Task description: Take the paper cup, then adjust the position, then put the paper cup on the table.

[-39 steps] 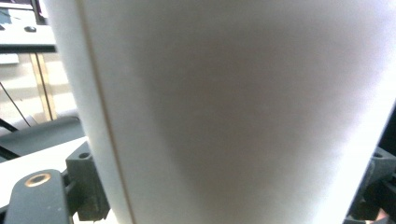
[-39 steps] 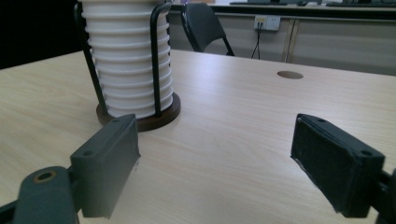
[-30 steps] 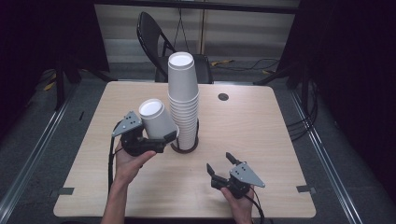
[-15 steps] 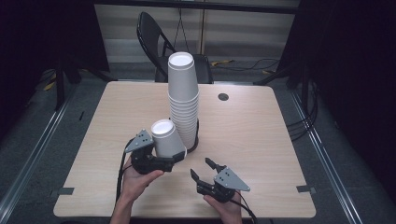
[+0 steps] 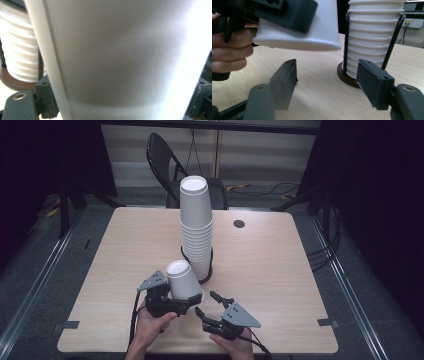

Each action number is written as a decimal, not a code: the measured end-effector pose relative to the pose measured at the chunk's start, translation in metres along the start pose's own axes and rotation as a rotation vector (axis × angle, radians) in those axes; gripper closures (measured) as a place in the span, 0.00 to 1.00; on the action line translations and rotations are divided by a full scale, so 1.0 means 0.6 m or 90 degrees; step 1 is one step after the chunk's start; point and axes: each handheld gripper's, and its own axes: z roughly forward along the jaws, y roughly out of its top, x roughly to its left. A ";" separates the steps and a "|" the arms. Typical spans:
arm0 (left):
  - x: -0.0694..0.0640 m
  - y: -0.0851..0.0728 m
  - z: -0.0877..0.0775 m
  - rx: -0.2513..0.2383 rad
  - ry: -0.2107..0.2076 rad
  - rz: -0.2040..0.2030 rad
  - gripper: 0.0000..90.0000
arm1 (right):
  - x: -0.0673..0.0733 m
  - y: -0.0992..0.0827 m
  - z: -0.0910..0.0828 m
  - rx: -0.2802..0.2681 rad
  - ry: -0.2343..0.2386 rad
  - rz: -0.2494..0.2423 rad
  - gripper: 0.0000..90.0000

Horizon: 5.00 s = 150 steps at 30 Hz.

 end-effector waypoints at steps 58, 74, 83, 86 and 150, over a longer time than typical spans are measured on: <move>0.006 -0.022 0.034 0.000 -0.151 -0.248 0.09 | -0.008 0.014 0.032 -0.117 -0.057 -0.005 0.93; 0.028 0.002 0.037 -0.032 -0.132 -0.211 0.09 | -0.012 0.016 0.022 -0.088 -0.054 -0.009 0.95; 0.049 0.014 0.028 -0.070 -0.112 -0.145 0.07 | -0.012 0.018 0.017 -0.061 -0.041 0.004 0.96; 0.056 0.016 0.023 -0.084 -0.103 -0.138 0.10 | -0.011 0.015 0.016 -0.053 -0.038 0.004 0.96; -0.008 -0.024 0.035 0.050 0.017 0.477 0.17 | -0.121 0.065 -0.049 0.235 0.026 0.075 0.96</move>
